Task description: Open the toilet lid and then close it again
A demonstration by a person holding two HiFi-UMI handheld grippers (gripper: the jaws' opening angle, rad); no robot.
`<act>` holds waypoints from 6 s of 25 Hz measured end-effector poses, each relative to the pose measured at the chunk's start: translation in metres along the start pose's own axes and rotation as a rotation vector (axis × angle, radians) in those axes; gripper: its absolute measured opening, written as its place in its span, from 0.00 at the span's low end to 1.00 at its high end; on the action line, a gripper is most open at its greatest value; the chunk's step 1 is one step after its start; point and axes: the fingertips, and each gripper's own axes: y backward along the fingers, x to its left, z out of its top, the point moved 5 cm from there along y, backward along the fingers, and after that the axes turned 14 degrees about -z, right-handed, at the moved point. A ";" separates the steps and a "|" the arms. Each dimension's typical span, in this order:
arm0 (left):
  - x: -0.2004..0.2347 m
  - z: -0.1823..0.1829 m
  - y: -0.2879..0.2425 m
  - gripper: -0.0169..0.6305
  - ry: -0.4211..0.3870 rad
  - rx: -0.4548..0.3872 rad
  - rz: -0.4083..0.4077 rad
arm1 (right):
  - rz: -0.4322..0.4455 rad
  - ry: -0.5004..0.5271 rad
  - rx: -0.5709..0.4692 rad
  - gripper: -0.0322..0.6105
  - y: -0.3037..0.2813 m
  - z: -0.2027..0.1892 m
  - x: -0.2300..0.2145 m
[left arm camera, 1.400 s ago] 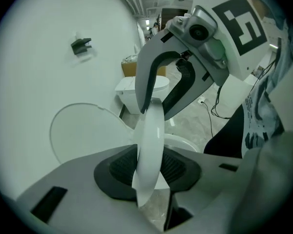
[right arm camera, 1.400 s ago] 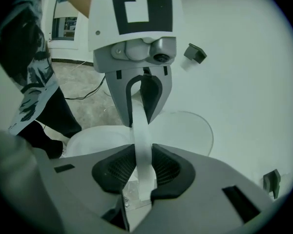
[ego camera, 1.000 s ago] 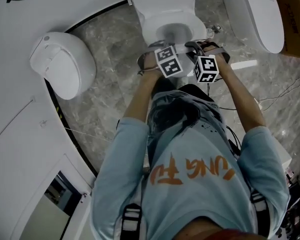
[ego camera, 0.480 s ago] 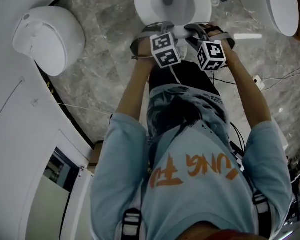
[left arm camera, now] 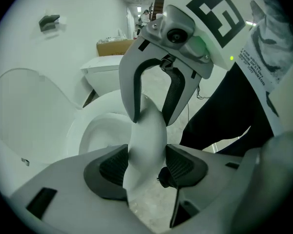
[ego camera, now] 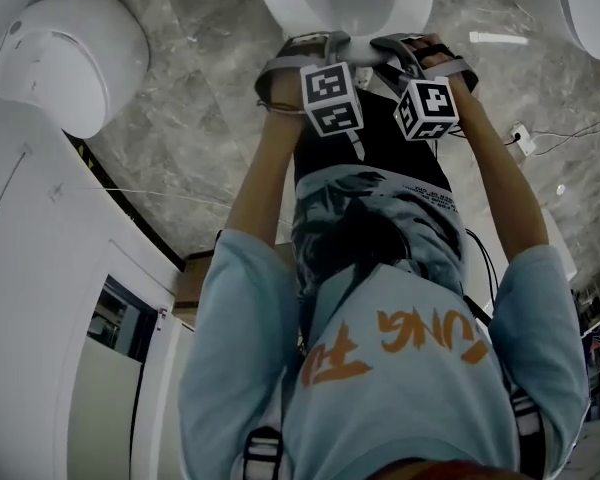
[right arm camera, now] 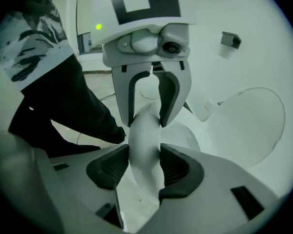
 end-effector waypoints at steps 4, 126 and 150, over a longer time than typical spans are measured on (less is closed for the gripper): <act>-0.008 -0.011 -0.027 0.42 -0.005 0.043 0.022 | 0.030 -0.007 0.018 0.38 -0.016 -0.008 0.023; 0.062 0.029 0.158 0.19 0.063 -0.018 0.519 | -0.264 -0.189 0.017 0.27 0.077 0.062 -0.153; -0.001 -0.022 0.001 0.37 0.018 0.221 0.280 | -0.136 -0.082 0.160 0.42 -0.007 0.006 0.005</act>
